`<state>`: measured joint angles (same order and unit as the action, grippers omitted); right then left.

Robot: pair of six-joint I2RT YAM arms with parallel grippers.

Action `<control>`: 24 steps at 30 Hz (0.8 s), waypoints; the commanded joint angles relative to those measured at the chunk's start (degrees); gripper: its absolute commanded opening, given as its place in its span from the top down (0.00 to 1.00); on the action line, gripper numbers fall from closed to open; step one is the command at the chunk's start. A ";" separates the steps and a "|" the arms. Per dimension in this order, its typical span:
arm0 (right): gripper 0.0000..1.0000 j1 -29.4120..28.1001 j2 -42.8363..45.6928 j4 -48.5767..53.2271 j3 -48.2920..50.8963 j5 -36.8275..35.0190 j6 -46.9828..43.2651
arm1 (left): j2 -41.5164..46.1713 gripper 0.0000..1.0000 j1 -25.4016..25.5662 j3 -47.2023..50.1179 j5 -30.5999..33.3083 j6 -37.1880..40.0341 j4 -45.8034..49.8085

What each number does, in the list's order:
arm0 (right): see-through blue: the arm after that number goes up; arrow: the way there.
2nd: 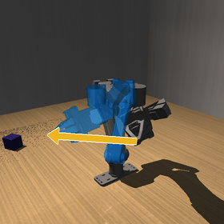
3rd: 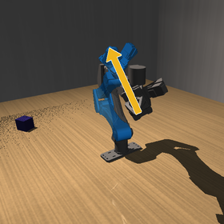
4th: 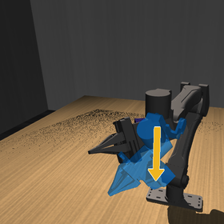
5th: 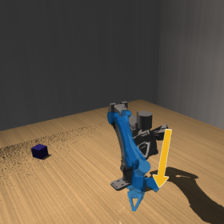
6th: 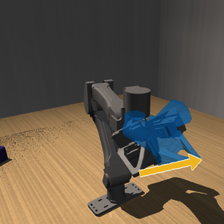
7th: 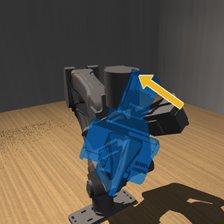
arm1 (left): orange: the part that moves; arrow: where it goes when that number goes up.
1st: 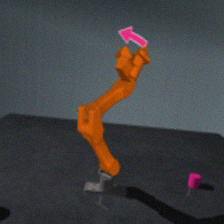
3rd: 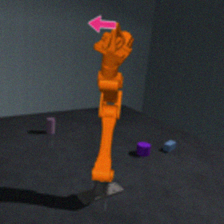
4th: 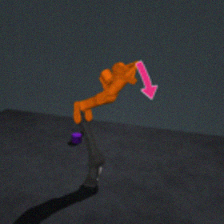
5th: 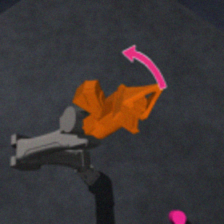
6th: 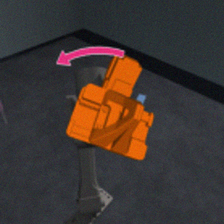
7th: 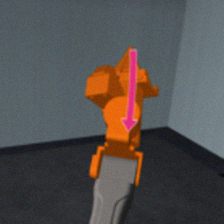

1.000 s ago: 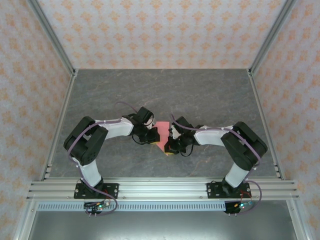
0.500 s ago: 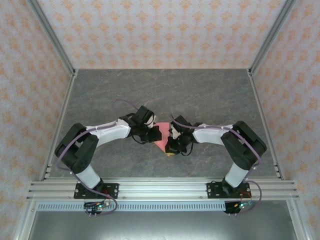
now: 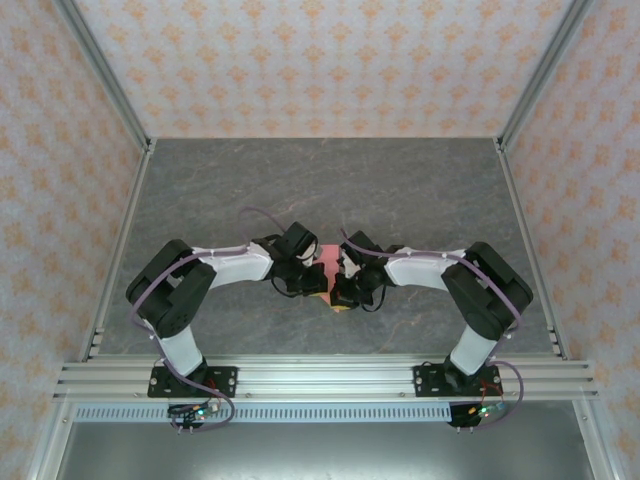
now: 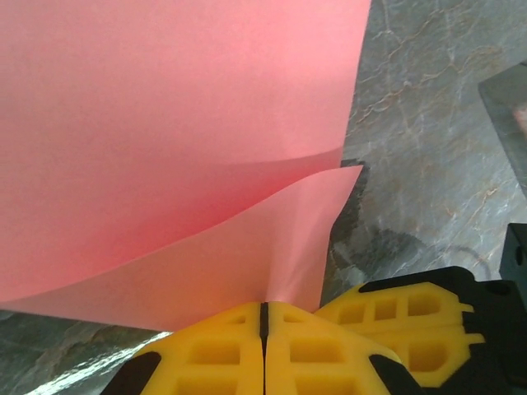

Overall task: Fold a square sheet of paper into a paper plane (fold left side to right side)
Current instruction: Third fold the triangle at the center of the table.

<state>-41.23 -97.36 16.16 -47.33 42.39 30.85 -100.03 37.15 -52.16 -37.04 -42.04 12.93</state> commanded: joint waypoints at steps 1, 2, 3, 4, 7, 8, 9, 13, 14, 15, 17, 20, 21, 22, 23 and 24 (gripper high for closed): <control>1.00 -0.47 -2.49 6.12 0.35 -4.95 -0.61 | -0.45 0.93 0.63 0.98 1.14 -0.35 -0.82; 1.00 -0.51 -2.53 6.41 0.22 -4.99 -0.65 | -0.43 0.93 0.59 1.02 1.46 -0.16 -0.42; 1.00 -0.49 -2.58 6.63 0.07 -5.10 -0.64 | -0.59 0.93 0.56 1.16 1.82 0.09 -0.06; 1.00 -0.58 -2.63 7.10 -0.08 -5.39 -0.79 | -0.77 0.93 0.56 1.20 2.11 0.35 0.24; 1.00 -0.64 -2.73 8.11 -0.31 -6.09 -1.22 | -1.51 0.93 0.56 1.29 3.31 0.99 1.27; 1.00 -0.69 -2.68 8.27 -0.31 -6.09 -1.19 | -1.66 0.93 0.60 1.40 3.69 1.09 1.44; 1.00 -0.68 -2.67 8.31 -0.38 -6.18 -1.17 | -1.90 0.93 0.48 1.43 3.97 1.27 1.44; 1.00 -0.69 -2.71 8.89 -0.48 -6.38 -1.28 | -2.58 0.93 0.36 1.38 5.24 1.81 2.31; 1.00 -0.69 -2.81 9.10 -0.57 -6.49 -1.39 | -2.63 0.93 0.17 1.39 5.52 2.03 2.67; 1.00 -0.69 -2.91 9.47 -0.57 -6.66 -1.48 | -2.55 0.94 -0.09 1.53 5.99 2.26 2.97; 1.00 -0.69 -2.90 9.98 -0.59 -6.92 -1.62 | -2.20 0.94 -0.86 2.10 6.38 2.58 3.43; 1.00 -0.69 -3.08 10.64 -0.68 -7.23 -1.82 | -0.57 0.94 -2.69 3.41 6.62 3.24 3.90; 1.00 -0.69 -3.17 10.80 -0.74 -7.22 -1.90 | 0.09 0.94 -3.38 3.78 6.78 3.73 4.42; 1.00 -0.68 -3.19 10.95 -0.88 -7.17 -1.98 | 0.69 0.94 -4.14 4.07 6.80 4.42 4.93; 1.00 -0.69 -3.32 11.06 -0.92 -7.15 -1.96 | 1.05 0.94 -4.76 4.16 6.95 4.95 5.61; 1.00 -0.69 -3.42 11.23 -1.14 -7.15 -2.14 | 1.52 0.94 -5.73 4.33 6.98 5.65 6.11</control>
<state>-41.71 -98.24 19.35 -49.45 40.86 29.71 -99.61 34.87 -49.93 -36.25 -39.16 12.78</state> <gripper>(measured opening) 0.048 0.065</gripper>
